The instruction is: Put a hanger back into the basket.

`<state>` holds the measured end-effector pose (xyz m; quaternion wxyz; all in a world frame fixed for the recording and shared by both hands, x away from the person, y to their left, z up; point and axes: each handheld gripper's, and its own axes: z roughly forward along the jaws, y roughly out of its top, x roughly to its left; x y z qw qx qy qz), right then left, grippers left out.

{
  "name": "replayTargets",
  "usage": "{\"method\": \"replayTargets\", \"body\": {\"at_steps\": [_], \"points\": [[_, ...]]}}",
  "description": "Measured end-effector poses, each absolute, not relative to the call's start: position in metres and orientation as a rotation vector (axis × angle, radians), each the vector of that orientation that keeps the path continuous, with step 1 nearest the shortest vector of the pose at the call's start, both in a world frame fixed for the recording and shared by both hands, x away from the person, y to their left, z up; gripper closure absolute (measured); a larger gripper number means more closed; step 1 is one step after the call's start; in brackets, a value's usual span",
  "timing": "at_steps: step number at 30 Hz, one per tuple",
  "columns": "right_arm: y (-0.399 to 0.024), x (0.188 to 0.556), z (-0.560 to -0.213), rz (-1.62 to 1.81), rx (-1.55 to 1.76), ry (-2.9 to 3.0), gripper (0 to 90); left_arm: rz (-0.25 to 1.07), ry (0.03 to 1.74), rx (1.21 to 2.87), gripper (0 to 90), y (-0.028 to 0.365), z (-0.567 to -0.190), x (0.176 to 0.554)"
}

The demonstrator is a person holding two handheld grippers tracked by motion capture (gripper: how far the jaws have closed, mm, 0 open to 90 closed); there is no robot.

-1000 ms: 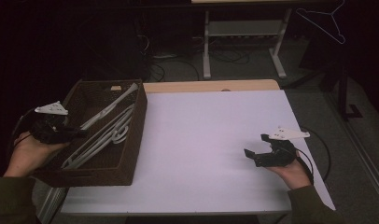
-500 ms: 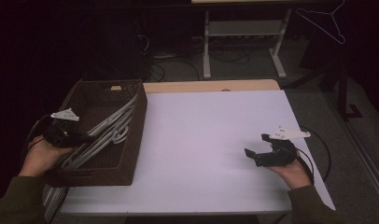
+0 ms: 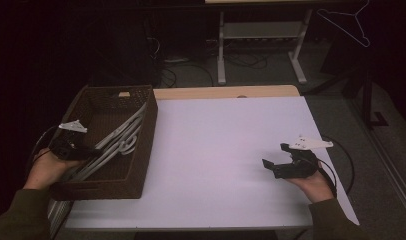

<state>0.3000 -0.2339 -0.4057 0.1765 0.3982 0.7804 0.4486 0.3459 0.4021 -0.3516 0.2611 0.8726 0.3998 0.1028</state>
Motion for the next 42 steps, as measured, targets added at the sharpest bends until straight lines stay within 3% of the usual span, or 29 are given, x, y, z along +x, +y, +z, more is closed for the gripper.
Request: {"method": "replayTargets", "body": {"at_steps": [6,8,20,42], "points": [[-0.234,0.300,-0.406,1.271,1.128,2.209,9.8,0.275,1.066,2.347,78.4,0.403,-0.351,0.346],[-0.234,0.300,-0.405,1.271,1.124,2.208,9.8,0.276,1.064,2.340,65.8,0.403,-0.352,0.345],[-0.234,0.300,-0.404,1.274,1.125,2.204,9.7,0.296,1.017,2.227,37.8,0.402,-0.338,0.343],[-0.234,0.294,-0.392,1.349,1.084,2.166,8.5,0.255,0.848,2.030,22.0,0.334,-0.313,0.336]]}}
